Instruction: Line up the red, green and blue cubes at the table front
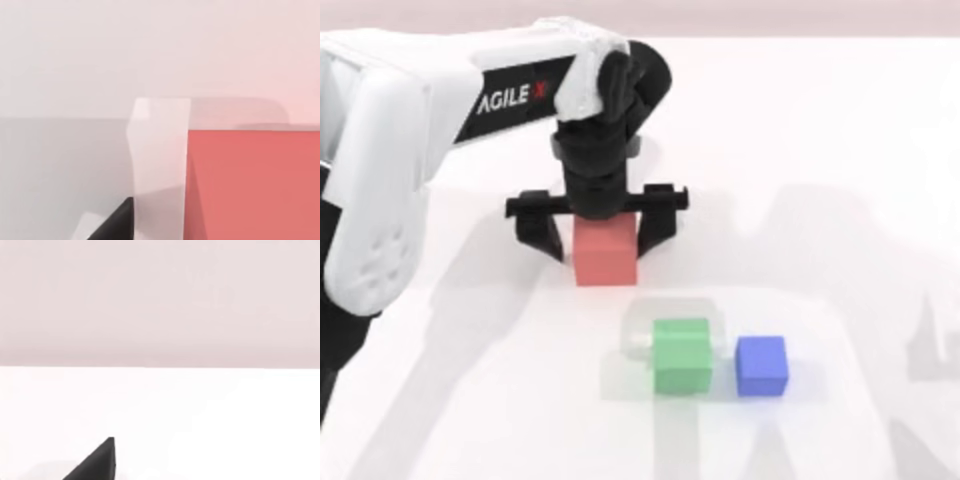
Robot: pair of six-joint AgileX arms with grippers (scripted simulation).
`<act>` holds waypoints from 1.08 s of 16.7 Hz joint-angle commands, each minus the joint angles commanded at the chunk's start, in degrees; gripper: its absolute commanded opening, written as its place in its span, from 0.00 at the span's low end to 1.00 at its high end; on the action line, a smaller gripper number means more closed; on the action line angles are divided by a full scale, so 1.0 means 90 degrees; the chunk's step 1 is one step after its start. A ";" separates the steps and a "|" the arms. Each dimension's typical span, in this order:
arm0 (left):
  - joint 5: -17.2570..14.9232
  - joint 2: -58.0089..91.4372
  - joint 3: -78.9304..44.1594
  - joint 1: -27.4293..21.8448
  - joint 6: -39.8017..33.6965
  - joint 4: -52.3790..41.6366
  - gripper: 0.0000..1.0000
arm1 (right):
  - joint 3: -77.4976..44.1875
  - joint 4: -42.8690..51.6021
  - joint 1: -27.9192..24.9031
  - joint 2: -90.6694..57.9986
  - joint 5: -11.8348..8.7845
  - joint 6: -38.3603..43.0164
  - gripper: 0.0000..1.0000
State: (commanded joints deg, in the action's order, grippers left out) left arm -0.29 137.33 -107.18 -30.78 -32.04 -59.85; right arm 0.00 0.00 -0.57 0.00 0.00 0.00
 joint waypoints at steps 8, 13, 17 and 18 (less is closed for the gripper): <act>0.0000 0.0000 0.0000 0.0000 0.0000 0.0000 0.02 | 0.0000 0.0000 0.0000 0.0000 0.0000 0.0000 1.00; 0.0000 0.0000 0.0000 0.0000 0.0000 0.0000 0.00 | 0.0000 0.0000 0.0000 0.0000 0.0000 0.0000 1.00; 0.0018 -0.0074 0.0000 -0.0013 0.0022 -0.0037 0.00 | 0.0000 0.0000 0.0000 0.0000 0.0000 0.0000 1.00; 0.0021 -0.0076 -0.0022 -0.0009 0.0017 -0.0058 0.00 | 0.0000 0.0000 0.0000 0.0000 0.0000 0.0000 1.00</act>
State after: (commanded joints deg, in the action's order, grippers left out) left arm -0.11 136.64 -107.37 -30.87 -31.89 -60.37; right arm 0.00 0.00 -0.57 0.00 0.00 0.00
